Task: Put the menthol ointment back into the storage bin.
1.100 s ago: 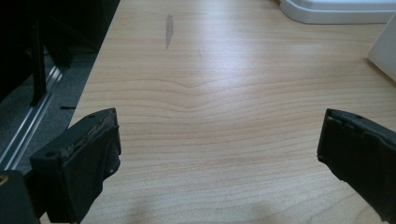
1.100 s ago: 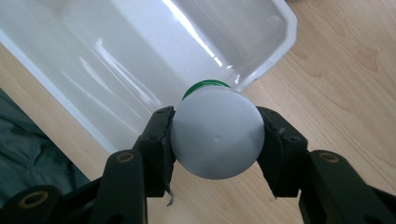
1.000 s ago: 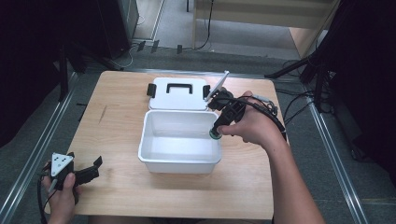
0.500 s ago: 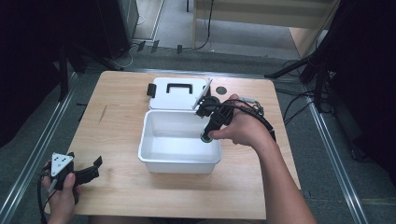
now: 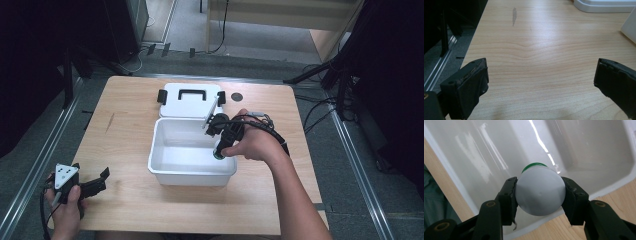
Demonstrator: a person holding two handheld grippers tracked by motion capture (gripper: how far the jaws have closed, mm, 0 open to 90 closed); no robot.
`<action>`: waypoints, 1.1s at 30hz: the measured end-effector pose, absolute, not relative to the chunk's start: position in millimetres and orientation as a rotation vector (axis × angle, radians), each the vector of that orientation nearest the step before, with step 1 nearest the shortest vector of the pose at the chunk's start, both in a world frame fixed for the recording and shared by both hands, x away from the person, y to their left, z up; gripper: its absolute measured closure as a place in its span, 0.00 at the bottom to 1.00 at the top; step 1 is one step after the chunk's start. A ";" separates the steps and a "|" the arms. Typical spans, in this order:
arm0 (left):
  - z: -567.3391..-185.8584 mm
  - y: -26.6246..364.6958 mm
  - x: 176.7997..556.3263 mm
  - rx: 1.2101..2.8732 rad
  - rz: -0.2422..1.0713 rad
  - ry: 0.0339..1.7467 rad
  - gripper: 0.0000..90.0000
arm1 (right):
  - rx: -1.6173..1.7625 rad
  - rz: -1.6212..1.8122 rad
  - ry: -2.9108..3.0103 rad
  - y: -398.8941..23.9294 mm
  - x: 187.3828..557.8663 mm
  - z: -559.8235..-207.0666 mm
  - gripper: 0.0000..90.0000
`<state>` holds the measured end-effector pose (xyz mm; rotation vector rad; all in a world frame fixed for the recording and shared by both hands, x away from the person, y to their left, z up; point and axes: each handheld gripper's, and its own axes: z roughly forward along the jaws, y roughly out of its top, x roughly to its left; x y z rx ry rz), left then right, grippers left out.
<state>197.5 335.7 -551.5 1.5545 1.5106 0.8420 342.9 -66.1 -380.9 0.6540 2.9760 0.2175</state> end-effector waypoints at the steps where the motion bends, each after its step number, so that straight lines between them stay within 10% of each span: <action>1: -551.5 335.7 197.5 1.555 0.842 1.511 0.00 | 0.654 0.217 2.976 -66.1 342.9 -380.9 0.58; 33: -551.4 335.9 197.3 1.558 0.838 1.510 0.00 | 0.576 0.106 3.027 -43.8 346.0 -437.3 0.58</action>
